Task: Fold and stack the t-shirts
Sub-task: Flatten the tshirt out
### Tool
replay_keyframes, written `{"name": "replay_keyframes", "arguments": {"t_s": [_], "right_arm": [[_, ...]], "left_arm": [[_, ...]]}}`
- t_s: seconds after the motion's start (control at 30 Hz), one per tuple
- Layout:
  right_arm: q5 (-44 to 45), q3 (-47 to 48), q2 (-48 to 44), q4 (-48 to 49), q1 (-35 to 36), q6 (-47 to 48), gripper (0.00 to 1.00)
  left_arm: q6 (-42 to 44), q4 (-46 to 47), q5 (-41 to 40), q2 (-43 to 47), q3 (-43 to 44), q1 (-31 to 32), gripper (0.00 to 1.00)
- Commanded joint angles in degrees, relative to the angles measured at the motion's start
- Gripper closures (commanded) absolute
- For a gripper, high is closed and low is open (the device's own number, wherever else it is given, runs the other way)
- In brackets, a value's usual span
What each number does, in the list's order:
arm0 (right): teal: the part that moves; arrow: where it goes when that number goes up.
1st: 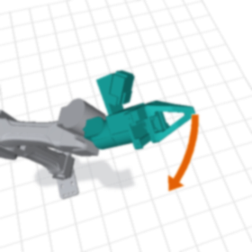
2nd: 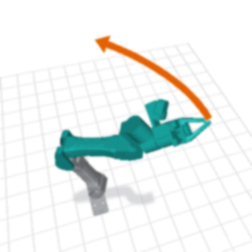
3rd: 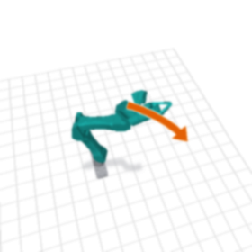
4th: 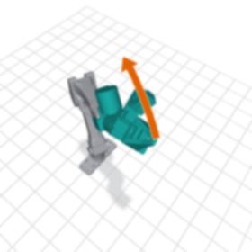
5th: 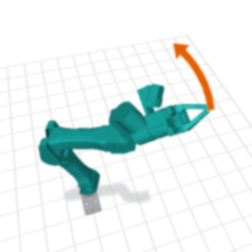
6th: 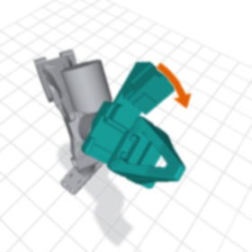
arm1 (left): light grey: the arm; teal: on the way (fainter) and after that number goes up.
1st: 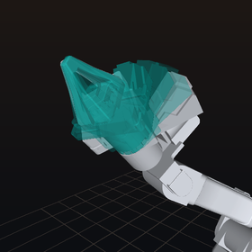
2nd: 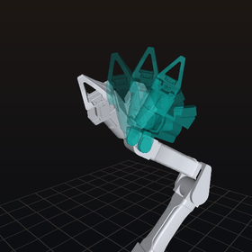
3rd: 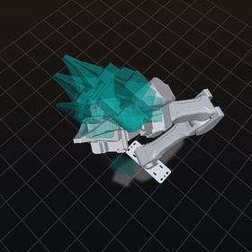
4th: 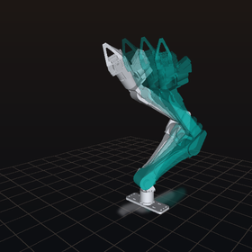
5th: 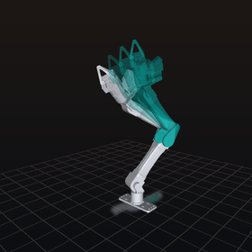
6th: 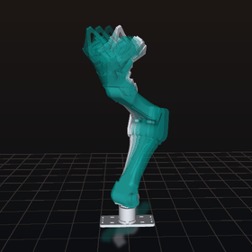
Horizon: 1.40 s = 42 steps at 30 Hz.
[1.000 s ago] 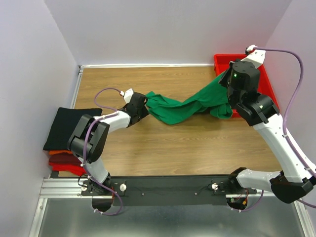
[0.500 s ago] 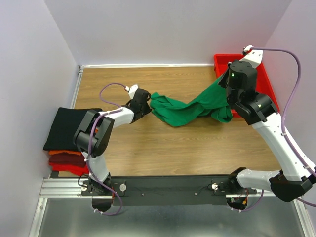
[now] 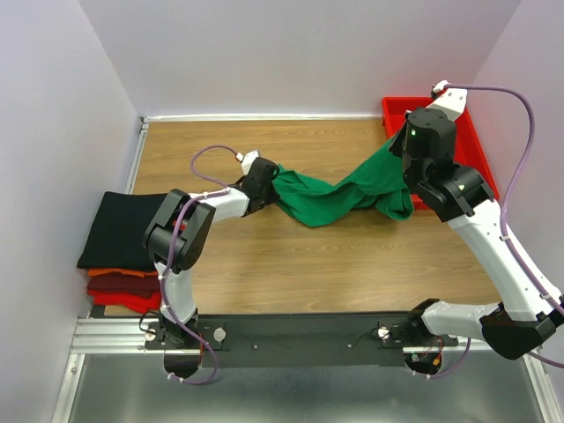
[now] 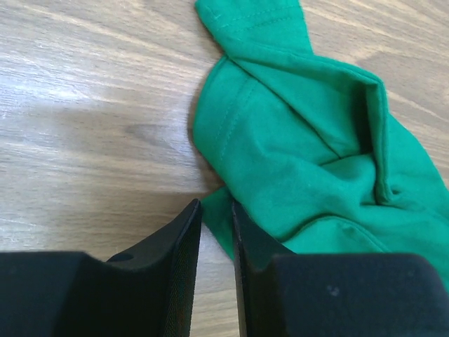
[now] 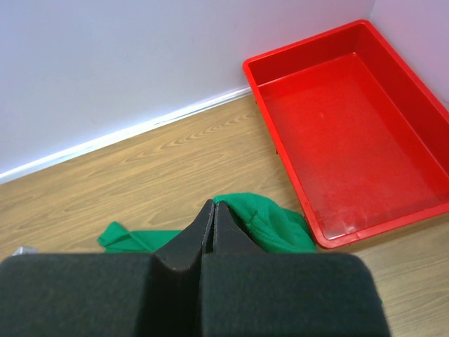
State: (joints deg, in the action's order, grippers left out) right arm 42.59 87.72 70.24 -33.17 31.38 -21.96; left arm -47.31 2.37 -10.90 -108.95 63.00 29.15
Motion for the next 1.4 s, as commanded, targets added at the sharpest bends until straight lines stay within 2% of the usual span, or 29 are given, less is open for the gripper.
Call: {"name": "replay_keyframes", "arguments": {"t_s": [0.0,0.5,0.6,0.67,0.77,0.97,1.2,1.37], "right_arm": [[0.3,0.78,0.08,-0.14,-0.44,0.07,1.0],[1.09,-0.45,-1.24,-0.06,-0.44,-0.28,1.0],[1.09,-0.89,-1.24,-0.14,-0.44,-0.63,1.0],[0.66,-1.32,-1.42,-0.14,-0.44,-0.89,1.0],[0.21,-1.41,-1.42,-0.14,-0.44,-1.16,1.0],[-0.4,-1.76,-1.33,-0.05,-0.44,-1.77,1.0],[-0.75,-3.17,-2.38,-0.06,-0.44,-2.92,1.0],[-1.71,-5.8,-4.75,-0.4,-0.44,-4.23,1.0]], "left_arm": [[0.82,-2.63,-2.98,-1.88,2.38,0.47,0.68],[0.82,-10.63,-7.3,-6.02,6.78,2.58,0.71],[1.25,-11.95,-7.82,-6.28,7.57,2.58,0.82],[1.34,-13.18,-8.44,-6.37,8.01,2.58,1.0],[1.87,-14.58,-9.66,-5.4,8.71,2.58,1.0],[3.18,-19.15,-13.54,3.64,7.4,-1.18,1.0],[5.64,-21.53,-12.75,21.2,4.59,-8.22,1.0],[7.23,-23.72,-11.6,29.39,2.83,-11.21,1.0]]}}
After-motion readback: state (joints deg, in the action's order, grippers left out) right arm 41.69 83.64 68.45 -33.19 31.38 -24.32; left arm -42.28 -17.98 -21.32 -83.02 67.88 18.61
